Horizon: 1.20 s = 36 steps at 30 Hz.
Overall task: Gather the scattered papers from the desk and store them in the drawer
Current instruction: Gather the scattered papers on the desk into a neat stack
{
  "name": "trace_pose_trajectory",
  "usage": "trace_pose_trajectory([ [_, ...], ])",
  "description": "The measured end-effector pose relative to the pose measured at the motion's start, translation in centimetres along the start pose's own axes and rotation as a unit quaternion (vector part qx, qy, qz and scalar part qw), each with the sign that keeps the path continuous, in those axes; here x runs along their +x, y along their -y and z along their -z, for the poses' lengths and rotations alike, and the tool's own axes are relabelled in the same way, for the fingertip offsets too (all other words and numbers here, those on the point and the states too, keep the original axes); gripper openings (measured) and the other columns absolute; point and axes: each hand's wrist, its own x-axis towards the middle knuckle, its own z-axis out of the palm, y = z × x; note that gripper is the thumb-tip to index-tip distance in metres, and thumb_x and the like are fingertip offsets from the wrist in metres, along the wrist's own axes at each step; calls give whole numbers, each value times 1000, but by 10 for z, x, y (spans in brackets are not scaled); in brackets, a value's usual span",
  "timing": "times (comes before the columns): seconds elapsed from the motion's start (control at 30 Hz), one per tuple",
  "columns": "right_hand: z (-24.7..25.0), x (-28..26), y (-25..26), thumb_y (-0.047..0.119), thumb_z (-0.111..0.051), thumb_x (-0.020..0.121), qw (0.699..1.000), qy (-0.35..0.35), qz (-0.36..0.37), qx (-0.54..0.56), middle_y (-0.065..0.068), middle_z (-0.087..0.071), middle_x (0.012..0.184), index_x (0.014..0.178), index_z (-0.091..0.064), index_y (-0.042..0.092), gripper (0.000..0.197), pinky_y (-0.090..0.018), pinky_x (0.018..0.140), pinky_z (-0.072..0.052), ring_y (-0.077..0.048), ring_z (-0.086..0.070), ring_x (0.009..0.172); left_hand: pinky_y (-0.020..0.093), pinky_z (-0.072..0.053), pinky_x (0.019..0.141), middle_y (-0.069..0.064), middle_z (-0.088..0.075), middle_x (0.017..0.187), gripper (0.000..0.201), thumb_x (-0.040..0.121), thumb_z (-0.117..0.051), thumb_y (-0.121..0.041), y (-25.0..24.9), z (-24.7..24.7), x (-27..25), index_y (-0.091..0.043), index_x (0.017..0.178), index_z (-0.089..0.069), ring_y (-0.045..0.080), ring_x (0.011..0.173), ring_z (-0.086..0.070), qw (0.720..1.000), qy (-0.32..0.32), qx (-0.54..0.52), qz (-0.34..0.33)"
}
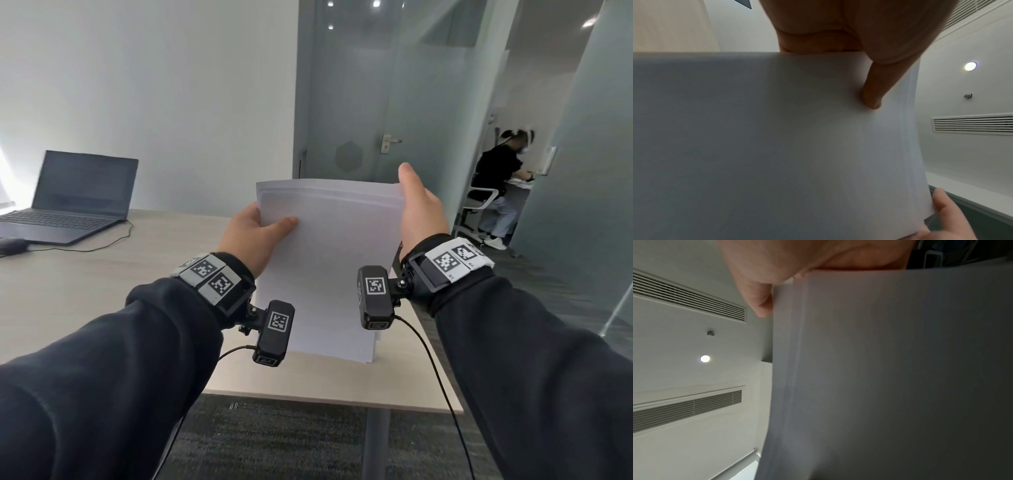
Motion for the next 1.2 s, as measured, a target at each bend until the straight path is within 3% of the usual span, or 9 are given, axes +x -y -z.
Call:
trace_pose_trajectory([
  [0.13, 2, -3, -9, 58, -68, 72, 999, 4, 25, 25, -10, -46, 74, 71, -54, 14, 46, -38, 68, -39, -23, -45, 67, 51, -58, 89, 2, -78, 99, 30, 76, -78, -25, -2, 0, 1, -19, 105, -72, 26, 91, -75, 1000, -4, -8, -1],
  [0.23, -1, -4, -9, 42, -63, 75, 998, -5, 46, 33, -6, -54, 70, 67, -65, 20, 24, -37, 67, -41, -21, -51, 66, 48, -59, 87, 1, -78, 100, 35, 74, -78, -26, -2, 0, 0, -18, 107, -72, 25, 91, -75, 1000, -11, -16, -3],
  [0.4, -1, -3, -7, 64, -62, 75, 998, -11, 59, 15, -6, -46, 76, 76, -54, 11, 54, -37, 72, -42, -21, -45, 70, 47, -59, 87, 1, -78, 100, 28, 80, -78, -20, -3, 1, -1, -19, 107, -72, 24, 91, -75, 1000, -11, -21, -12],
  [0.5, -2, -1, -8, 56, -65, 70, 997, -24, 75, 8, -3, -51, 71, 68, -59, 24, 33, -37, 69, -44, -20, -49, 67, 47, -59, 87, 4, -78, 104, 36, 76, -78, -22, -4, 2, 2, -18, 110, -70, 26, 93, -75, 999, -1, -29, -20],
  [0.6, 0, -1, -9, 49, -63, 72, 996, -32, 81, 0, -4, -49, 69, 68, -60, 23, 26, -35, 67, -40, -20, -46, 65, 43, -58, 85, 5, -77, 105, 39, 75, -79, -21, 0, 4, 2, -17, 112, -69, 27, 95, -74, 999, 4, -42, -22],
  [0.8, 4, -10, -19, 74, -68, 72, 995, 45, 87, 32, -6, -68, 90, 95, -66, 16, 62, -49, 84, -56, -23, -64, 83, 45, -59, 86, 5, -79, 98, 26, 80, -79, -21, 11, 7, 1, -13, 104, -73, 28, 92, -75, 999, -9, -51, 3],
  [0.87, 9, -15, -31, 56, -74, 77, 992, 94, 78, 44, -5, -75, 102, 105, -67, 17, 49, -44, 83, -59, -25, -72, 93, 44, -59, 85, 5, -79, 98, 27, 78, -80, -23, 9, 7, 4, -15, 103, -72, 27, 91, -75, 998, -15, -59, -2],
  [0.97, 18, -26, -57, 15, -74, 87, 991, 123, 22, 39, -5, -78, 99, 105, -70, 14, 18, -39, 80, -59, -23, -75, 90, 42, -58, 84, 5, -78, 101, 32, 75, -81, -27, 11, 9, 5, -17, 105, -73, 27, 93, -75, 998, -11, -62, -5],
  [1.2, 26, -50, -117, 12, -79, 82, 989, 139, -53, 28, -5, -79, 97, 94, -76, 16, 13, -38, 85, -58, -24, -75, 92, 50, -57, 90, 5, -79, 95, 34, 72, -84, -32, 69, 10, -20, -17, 100, -72, 33, 94, -74, 996, -8, -26, 79],
])
